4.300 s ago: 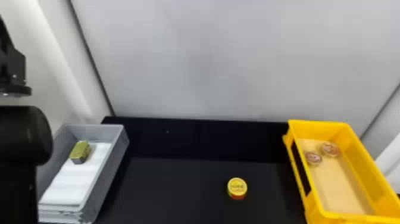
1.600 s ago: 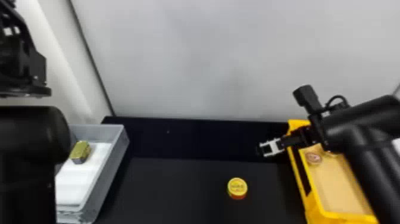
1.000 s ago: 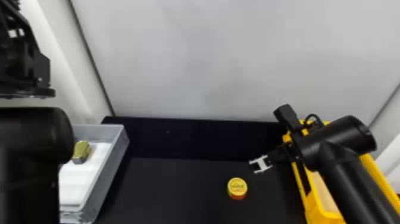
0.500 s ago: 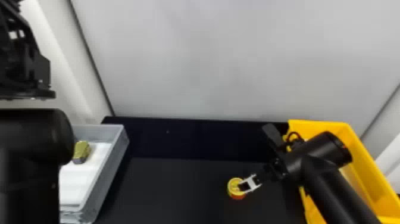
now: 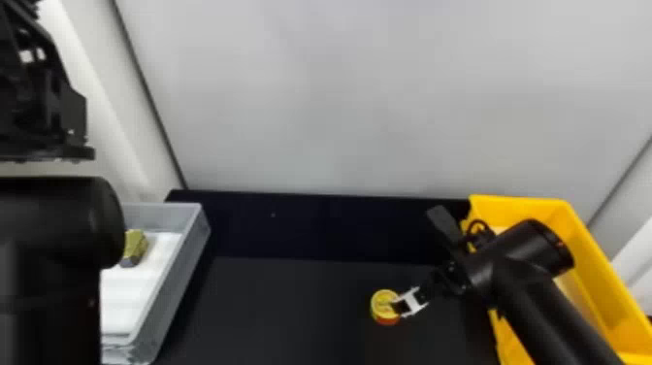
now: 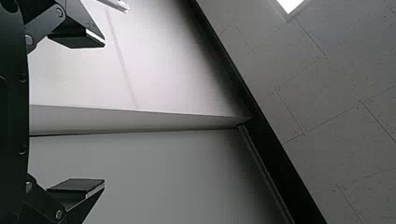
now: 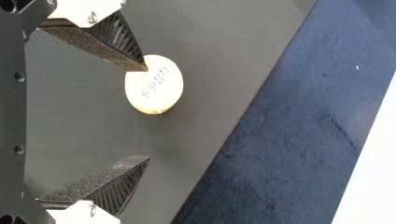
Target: Pick up the round yellow can and place it in the yellow rectangular box
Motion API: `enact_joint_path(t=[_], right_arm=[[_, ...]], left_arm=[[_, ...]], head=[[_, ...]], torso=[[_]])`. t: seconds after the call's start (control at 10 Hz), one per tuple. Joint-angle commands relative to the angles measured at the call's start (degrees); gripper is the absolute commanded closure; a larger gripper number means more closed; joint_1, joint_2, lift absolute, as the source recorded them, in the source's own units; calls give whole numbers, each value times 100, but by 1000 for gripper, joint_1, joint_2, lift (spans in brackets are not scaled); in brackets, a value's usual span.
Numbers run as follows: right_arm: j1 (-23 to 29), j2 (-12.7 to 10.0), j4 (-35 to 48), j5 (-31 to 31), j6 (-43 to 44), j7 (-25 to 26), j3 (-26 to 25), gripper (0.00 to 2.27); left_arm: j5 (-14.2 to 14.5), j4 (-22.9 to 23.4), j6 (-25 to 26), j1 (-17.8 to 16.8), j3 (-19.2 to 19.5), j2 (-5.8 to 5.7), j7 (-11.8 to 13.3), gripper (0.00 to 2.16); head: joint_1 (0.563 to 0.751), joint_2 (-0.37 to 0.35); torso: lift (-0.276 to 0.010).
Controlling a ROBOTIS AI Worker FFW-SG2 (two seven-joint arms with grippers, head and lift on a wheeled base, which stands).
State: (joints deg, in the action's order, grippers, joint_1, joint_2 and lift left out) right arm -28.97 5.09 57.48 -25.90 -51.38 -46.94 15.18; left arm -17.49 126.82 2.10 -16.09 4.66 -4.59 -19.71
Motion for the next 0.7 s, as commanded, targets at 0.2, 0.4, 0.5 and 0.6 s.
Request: enact_joint_path(t=[0.2,0.4,0.5,0.6], right_arm=[[-30,-104,-484,357,443,394,30,121],[-74,-175,-712,488,671,569,56,131],[-100,-192,-747,550,768,701,109,131],[-162,-201,-879,629,891,816,197,131]], left_arm=[[0,-43,-34,-52,-70,20,19,206],[0,-43,-34,-70,-79,20,37,203],[0,-52,-34,-70,-88,11,46,203],[0,-52,-34,-70,-88,11,63,203]], head=[[663,54],[663,54],[663,54],[663,54]], torso=[[-10],[-10],[-10],[-10]])
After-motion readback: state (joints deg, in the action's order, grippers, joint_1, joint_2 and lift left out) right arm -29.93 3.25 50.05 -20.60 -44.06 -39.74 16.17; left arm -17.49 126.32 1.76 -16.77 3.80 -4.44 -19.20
